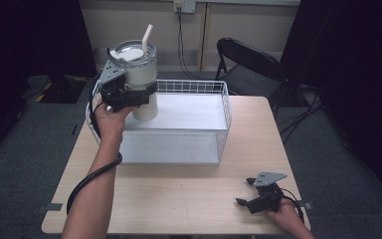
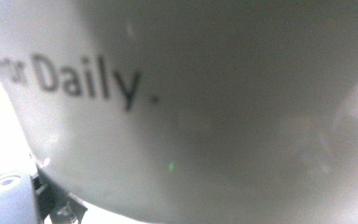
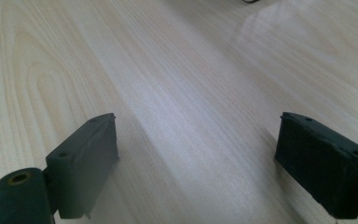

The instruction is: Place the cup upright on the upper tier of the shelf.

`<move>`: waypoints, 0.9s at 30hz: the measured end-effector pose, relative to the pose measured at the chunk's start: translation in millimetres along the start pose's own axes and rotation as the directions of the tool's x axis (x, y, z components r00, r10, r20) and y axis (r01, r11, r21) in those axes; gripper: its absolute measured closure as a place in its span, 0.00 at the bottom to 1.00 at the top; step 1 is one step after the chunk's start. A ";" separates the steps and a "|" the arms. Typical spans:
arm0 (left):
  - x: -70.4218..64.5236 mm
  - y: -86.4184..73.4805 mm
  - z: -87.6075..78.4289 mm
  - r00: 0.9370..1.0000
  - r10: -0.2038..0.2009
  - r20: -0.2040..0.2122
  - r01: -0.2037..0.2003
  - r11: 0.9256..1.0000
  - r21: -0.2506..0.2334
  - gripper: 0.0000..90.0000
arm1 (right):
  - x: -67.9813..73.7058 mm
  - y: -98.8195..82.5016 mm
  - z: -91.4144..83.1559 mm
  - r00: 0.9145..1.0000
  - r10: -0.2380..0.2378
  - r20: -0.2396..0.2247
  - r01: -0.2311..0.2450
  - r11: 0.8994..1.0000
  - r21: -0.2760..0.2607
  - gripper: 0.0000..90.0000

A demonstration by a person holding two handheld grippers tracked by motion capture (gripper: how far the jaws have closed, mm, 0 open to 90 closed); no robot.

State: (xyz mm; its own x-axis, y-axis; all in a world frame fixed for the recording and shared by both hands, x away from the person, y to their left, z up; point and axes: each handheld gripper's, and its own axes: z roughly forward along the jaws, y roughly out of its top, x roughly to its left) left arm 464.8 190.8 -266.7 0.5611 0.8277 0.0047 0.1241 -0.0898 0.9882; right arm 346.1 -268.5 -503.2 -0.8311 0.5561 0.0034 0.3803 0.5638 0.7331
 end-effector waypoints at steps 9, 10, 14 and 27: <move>-1.7 0.0 -3.3 1.000 -0.002 -0.012 0.002 1.000 0.008 0.10 | 0.0 0.0 0.0 1.000 0.000 0.000 0.000 1.000 0.000 0.14; -1.9 -0.2 -4.1 1.000 -0.004 -0.012 0.004 1.000 0.004 0.10 | 0.0 0.0 0.0 1.000 0.000 0.000 0.000 1.000 0.000 0.14; -1.7 -0.8 -7.1 1.000 -0.001 -0.009 0.001 1.000 -0.002 0.10 | 0.0 0.0 0.0 1.000 0.000 0.000 0.000 1.000 0.000 0.14; -2.5 -1.6 -13.7 1.000 -0.008 -0.014 0.007 1.000 -0.008 0.10 | -0.1 0.0 0.0 1.000 0.000 -0.001 0.000 1.000 0.000 0.14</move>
State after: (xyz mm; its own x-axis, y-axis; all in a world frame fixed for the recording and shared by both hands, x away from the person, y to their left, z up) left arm 452.0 196.4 -266.2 0.5485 0.8362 -0.0006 0.1221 -0.0793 0.9893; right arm 346.2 -268.6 -503.2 -0.8313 0.5558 0.0044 0.3806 0.5635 0.7332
